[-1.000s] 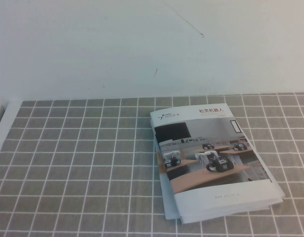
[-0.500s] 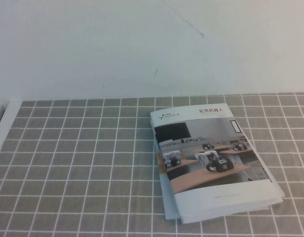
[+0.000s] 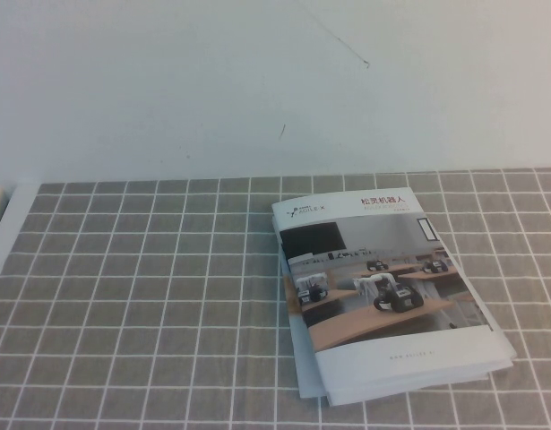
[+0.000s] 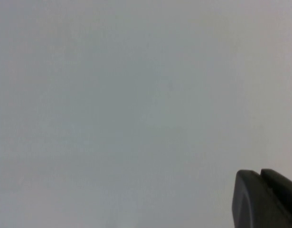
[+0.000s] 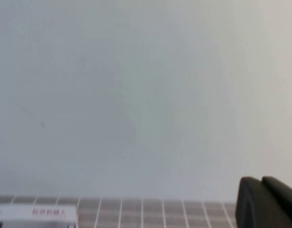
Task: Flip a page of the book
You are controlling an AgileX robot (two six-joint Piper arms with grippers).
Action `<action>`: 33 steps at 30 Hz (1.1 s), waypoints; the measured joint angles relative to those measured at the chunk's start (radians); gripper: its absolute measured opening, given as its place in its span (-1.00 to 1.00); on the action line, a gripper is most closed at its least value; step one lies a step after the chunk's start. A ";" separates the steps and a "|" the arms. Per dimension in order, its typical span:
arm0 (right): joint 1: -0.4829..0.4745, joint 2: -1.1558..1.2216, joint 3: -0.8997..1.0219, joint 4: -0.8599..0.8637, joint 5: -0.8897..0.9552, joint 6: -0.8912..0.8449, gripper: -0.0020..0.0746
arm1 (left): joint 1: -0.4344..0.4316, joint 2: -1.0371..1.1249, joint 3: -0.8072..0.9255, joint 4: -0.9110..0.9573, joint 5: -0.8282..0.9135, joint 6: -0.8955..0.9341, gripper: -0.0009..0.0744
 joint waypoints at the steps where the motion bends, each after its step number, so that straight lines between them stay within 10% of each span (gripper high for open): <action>1: 0.000 0.038 -0.034 0.002 0.058 0.000 -0.95 | 0.000 0.042 -0.025 0.000 0.023 -0.009 -0.99; 11: 0.000 0.495 -0.201 0.261 0.289 -0.224 -0.95 | -0.005 0.531 -0.143 -0.299 0.134 0.007 -0.99; 21: 0.000 1.092 -0.374 0.725 0.437 -0.787 -0.95 | -0.232 0.997 -0.383 -0.689 0.299 0.473 -0.99; 33: 0.000 1.721 -0.681 0.720 0.441 -0.836 -0.95 | -0.417 1.472 -0.639 -0.759 0.204 0.564 -0.99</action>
